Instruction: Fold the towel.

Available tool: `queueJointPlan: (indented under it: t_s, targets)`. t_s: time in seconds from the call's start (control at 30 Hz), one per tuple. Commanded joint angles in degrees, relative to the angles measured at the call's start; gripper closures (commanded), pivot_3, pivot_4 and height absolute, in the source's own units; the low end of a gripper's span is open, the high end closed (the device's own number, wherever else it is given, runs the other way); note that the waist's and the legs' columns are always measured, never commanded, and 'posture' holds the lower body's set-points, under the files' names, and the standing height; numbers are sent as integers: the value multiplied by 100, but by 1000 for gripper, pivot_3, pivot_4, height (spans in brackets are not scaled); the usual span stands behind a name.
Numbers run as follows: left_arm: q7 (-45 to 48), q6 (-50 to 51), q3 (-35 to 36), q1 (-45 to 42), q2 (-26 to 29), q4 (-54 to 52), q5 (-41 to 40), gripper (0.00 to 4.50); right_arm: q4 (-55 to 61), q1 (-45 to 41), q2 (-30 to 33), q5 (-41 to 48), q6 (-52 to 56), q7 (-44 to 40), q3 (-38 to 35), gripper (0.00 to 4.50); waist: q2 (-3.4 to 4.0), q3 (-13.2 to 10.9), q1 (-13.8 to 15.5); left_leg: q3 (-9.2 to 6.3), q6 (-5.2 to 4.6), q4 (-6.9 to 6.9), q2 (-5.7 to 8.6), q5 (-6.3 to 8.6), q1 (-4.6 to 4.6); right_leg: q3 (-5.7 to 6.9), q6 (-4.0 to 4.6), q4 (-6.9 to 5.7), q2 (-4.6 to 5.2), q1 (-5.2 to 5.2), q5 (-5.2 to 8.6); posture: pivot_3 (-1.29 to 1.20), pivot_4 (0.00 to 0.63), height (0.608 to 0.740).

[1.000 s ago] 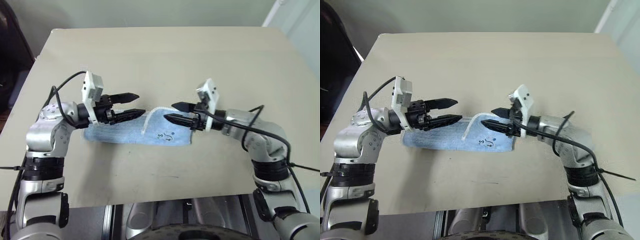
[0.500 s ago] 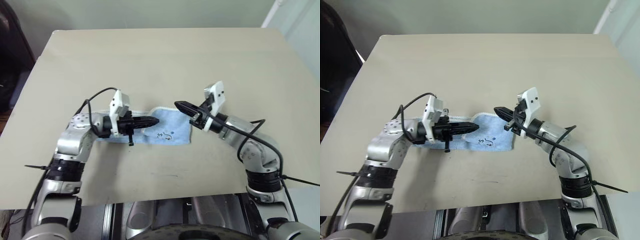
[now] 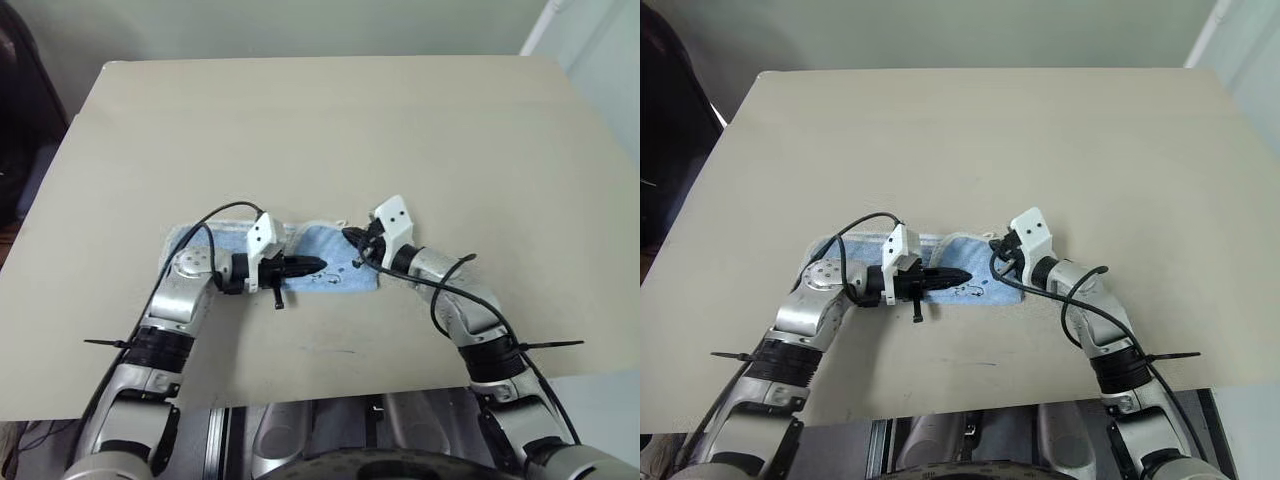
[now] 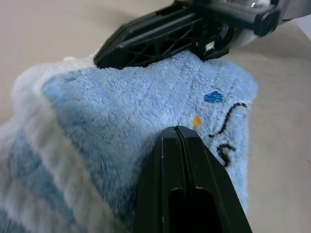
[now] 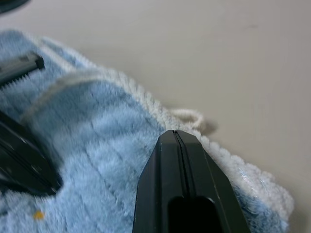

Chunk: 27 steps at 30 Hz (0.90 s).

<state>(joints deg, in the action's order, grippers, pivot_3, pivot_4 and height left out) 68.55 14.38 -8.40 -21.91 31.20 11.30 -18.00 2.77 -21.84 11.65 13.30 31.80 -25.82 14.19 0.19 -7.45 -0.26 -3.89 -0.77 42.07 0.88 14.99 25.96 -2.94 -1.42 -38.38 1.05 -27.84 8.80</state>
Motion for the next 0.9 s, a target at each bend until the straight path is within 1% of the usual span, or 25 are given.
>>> queueJointPlan:
  t_s: [0.03,0.1,0.27,0.5,0.9]
  targets:
    - [100,96,-109,149,95,-62,83,4453,-100,38,67,-233,-103,-54,130,4485,1,2,-1,0,0,0,0,0,-2,0,0,0,0,2,0,0,150,703]
    - [74,205,-32,44,38,0,-22,4453,-167,19,57,-281,-152,-76,138,4485,1,3,-1,-1,2,0,0,3,-12,0,1,0,0,10,1,0,150,703]
    - [223,368,-18,84,129,-190,-146,4453,-483,-69,103,-598,-381,-105,305,4485,0,6,-6,-3,5,0,0,4,-15,0,1,0,0,13,0,0,150,703]
    - [235,412,-13,96,139,-227,-158,4453,-531,-67,71,-663,-447,-153,283,4485,-1,8,-7,-4,7,0,0,5,-22,0,2,0,0,21,0,0,150,703]
    - [235,415,-12,97,139,-230,-158,4453,-539,-61,44,-708,-455,-185,257,4485,-1,8,-7,-6,39,0,0,24,-26,-1,3,0,0,24,1,0,150,703]
